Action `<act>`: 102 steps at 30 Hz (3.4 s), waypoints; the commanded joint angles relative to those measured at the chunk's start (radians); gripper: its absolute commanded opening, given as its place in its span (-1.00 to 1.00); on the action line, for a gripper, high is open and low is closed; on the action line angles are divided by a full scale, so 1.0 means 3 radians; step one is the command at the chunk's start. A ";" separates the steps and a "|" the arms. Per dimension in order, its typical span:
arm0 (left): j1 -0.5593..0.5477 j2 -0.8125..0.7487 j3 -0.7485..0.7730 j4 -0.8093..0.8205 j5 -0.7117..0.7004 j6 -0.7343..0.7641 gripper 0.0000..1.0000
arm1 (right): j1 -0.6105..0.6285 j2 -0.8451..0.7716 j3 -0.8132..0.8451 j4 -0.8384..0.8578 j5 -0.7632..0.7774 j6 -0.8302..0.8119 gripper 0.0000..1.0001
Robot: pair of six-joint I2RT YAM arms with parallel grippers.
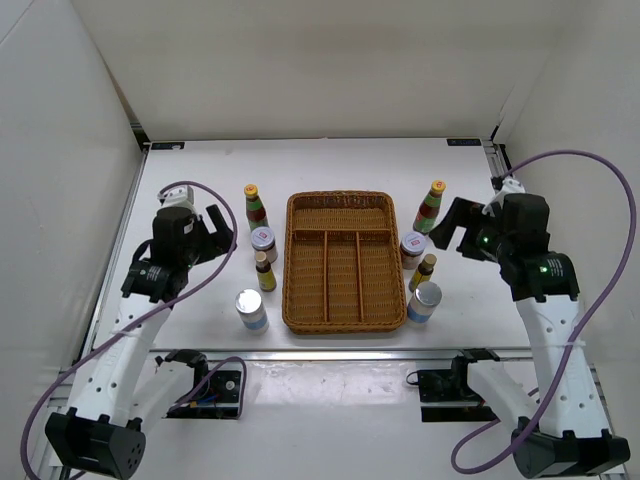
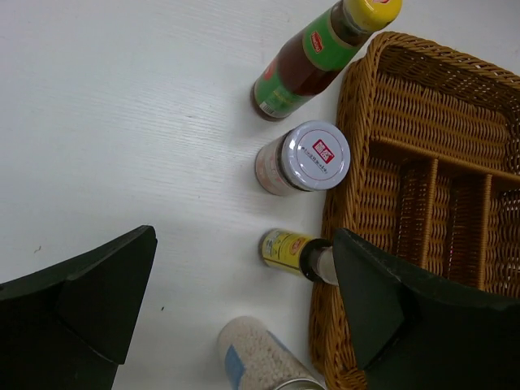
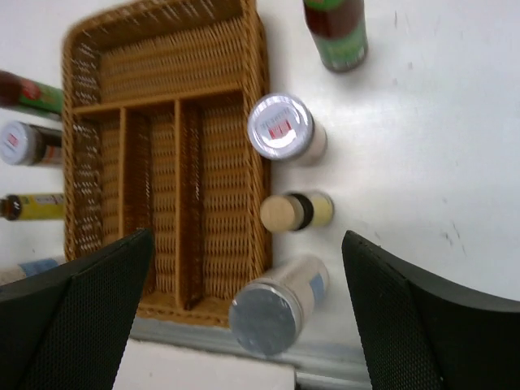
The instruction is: Organize the condiment bottles
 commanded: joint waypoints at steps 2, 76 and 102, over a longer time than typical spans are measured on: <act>-0.0092 0.0035 0.0370 -0.0344 -0.0337 0.0095 1.00 | 0.0009 -0.0125 -0.0101 -0.0427 0.0051 -0.0075 1.00; -0.0092 0.0117 0.0171 -0.0129 -0.0675 0.0290 1.00 | 0.1573 0.2447 0.1127 -0.0055 0.0813 0.0221 -0.91; -0.0368 0.0025 0.0207 -0.0307 0.0552 0.0158 1.00 | 0.1573 0.1144 0.1101 -0.0504 0.1207 0.0047 1.00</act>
